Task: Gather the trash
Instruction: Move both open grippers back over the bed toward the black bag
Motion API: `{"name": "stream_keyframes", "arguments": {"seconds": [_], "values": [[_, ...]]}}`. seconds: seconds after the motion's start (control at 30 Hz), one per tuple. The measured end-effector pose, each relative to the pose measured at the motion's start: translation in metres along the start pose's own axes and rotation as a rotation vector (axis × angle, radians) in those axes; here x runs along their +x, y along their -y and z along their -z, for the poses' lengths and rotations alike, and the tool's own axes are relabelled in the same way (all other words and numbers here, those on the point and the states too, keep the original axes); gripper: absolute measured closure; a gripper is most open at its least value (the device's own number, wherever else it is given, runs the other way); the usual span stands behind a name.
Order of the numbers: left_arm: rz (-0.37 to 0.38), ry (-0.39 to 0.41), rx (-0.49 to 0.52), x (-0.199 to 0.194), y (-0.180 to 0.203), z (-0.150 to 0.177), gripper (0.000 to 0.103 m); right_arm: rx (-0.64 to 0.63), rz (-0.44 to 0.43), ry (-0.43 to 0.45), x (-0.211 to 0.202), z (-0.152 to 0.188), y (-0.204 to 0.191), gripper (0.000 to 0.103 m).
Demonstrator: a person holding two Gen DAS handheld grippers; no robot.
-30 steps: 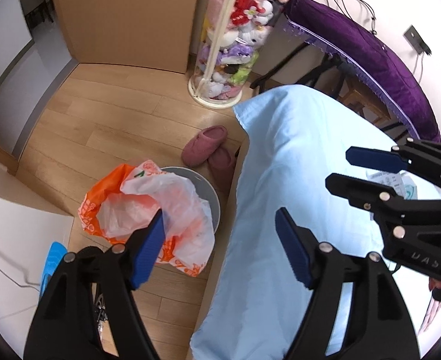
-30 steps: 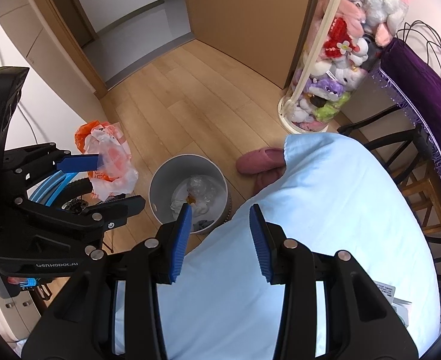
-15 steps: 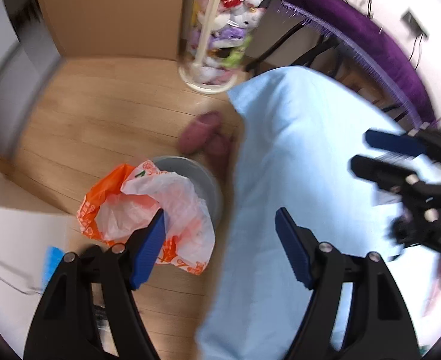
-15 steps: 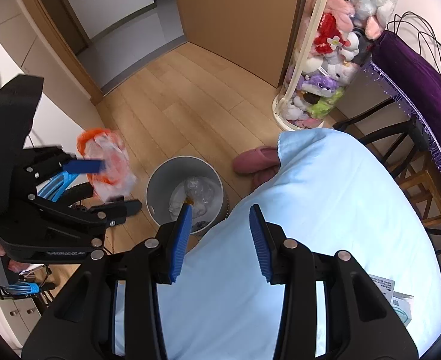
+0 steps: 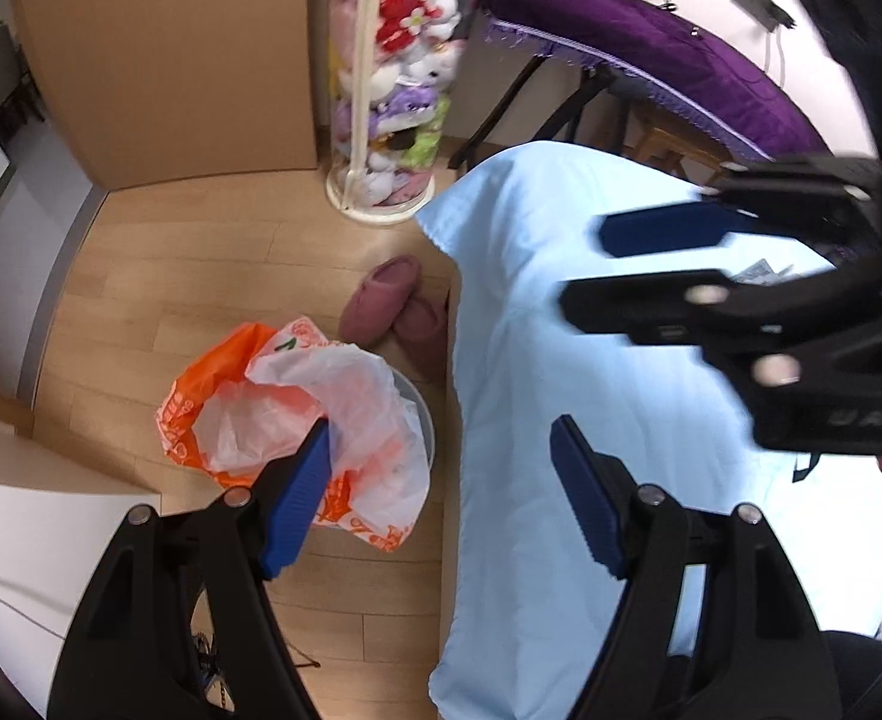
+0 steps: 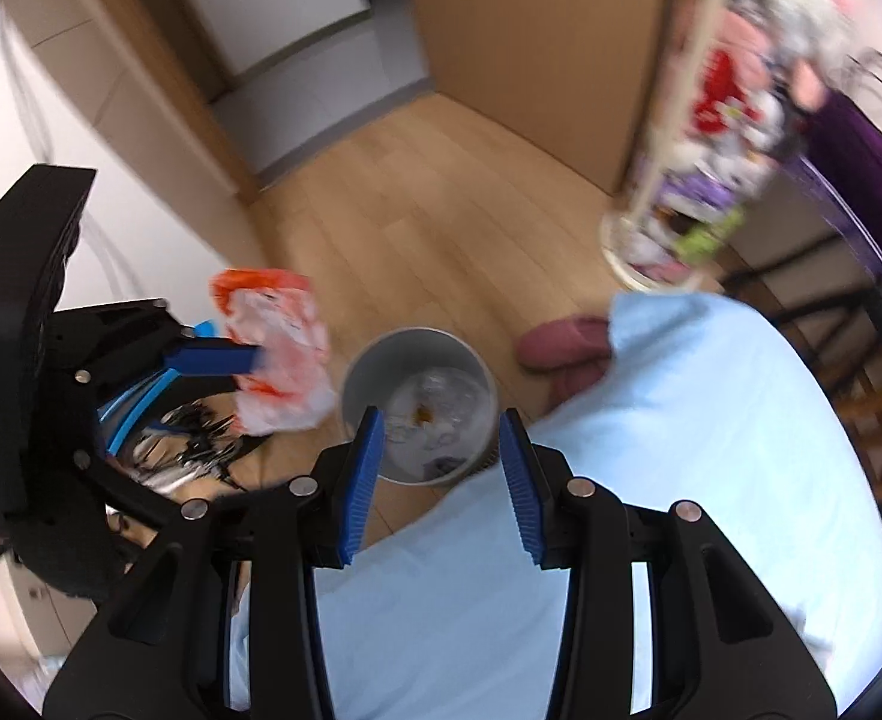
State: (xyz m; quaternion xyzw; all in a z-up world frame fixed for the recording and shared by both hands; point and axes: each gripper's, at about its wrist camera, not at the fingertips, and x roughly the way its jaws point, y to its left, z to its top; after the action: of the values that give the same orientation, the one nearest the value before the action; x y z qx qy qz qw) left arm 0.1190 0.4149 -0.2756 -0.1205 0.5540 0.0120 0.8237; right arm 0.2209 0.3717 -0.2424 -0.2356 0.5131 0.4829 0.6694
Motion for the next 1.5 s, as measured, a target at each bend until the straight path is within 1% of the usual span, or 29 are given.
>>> {"name": "stream_keyframes", "arguments": {"seconds": [0.1, 0.23, 0.37, 0.43, 0.5, 0.63, 0.8, 0.93, 1.23, 1.33, 1.5], "values": [[0.001, 0.011, 0.024, -0.003, 0.005, 0.000, 0.030, -0.072, -0.059, -0.003, 0.006, -0.011, -0.011, 0.065], [0.013, 0.017, 0.035, -0.007, 0.008, 0.003, 0.030, -0.117, -0.137, -0.007, 0.010, -0.020, -0.022, 0.065], [0.026, 0.025, 0.049, -0.011, 0.010, 0.004, 0.030, -0.153, -0.183, -0.020, 0.016, -0.025, -0.031, 0.065], [0.031, 0.033, 0.055, -0.015, 0.011, 0.005, 0.030, -0.168, -0.189, -0.028, 0.019, -0.026, -0.034, 0.065], [0.035, 0.043, 0.064, -0.021, 0.012, 0.005, 0.030, -0.175, -0.182, -0.036, 0.023, -0.027, -0.035, 0.065], [0.031, 0.060, 0.075, -0.031, 0.013, 0.007, 0.030, -0.150, -0.160, -0.037, 0.028, -0.032, -0.029, 0.065], [0.007, 0.054, 0.073, -0.030, 0.011, 0.009, 0.030, -0.132, -0.146, -0.020, 0.025, -0.040, -0.023, 0.065], [-0.006, 0.052, 0.055, -0.028, 0.007, 0.009, 0.030, -0.115, -0.134, -0.010, 0.018, -0.038, -0.019, 0.065], [-0.021, 0.049, 0.025, -0.028, 0.001, 0.007, 0.030, -0.056, -0.083, -0.010, -0.003, -0.013, -0.009, 0.065], [-0.041, 0.047, 0.023, -0.030, 0.004, 0.008, 0.030, -0.035, -0.036, -0.008, -0.010, 0.000, -0.007, 0.065], [-0.046, 0.054, -0.003, -0.034, 0.013, 0.008, 0.030, 0.031, 0.033, 0.006, -0.024, 0.024, -0.003, 0.065]]}}
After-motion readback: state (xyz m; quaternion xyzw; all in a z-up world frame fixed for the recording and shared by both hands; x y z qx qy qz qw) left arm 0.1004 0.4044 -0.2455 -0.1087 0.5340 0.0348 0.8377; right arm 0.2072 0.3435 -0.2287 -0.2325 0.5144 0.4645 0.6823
